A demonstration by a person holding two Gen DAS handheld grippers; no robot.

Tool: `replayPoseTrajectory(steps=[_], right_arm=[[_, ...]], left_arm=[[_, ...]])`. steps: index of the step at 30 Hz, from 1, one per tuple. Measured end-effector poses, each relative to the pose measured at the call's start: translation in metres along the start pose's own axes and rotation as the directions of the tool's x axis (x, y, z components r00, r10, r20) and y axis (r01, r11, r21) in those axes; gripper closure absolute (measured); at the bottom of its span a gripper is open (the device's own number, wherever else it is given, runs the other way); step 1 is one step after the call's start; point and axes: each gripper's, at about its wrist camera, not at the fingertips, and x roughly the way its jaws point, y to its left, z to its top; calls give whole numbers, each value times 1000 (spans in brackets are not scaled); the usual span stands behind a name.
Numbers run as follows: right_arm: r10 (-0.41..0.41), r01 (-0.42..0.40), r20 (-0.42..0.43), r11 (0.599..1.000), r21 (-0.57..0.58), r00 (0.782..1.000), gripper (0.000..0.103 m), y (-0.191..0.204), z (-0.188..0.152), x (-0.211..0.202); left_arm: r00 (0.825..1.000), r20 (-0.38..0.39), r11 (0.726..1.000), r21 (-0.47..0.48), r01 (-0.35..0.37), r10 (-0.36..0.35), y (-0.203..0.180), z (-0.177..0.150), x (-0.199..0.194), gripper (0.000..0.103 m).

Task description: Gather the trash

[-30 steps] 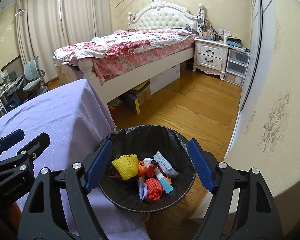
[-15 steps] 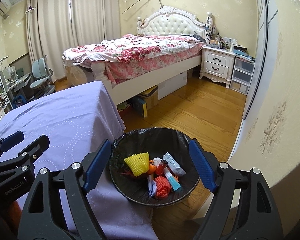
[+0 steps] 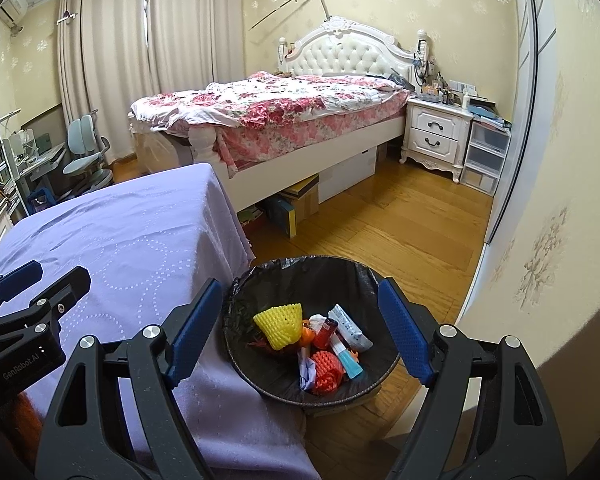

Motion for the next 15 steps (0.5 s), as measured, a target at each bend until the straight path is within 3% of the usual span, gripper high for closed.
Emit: replayPoseTrajectory(steps=[15], right_arm=[[-1, 1, 0, 1000, -2, 1000, 25, 1, 2, -3]], left_arm=[[1000, -1, 1000, 0, -1, 1, 1, -1, 0, 20]])
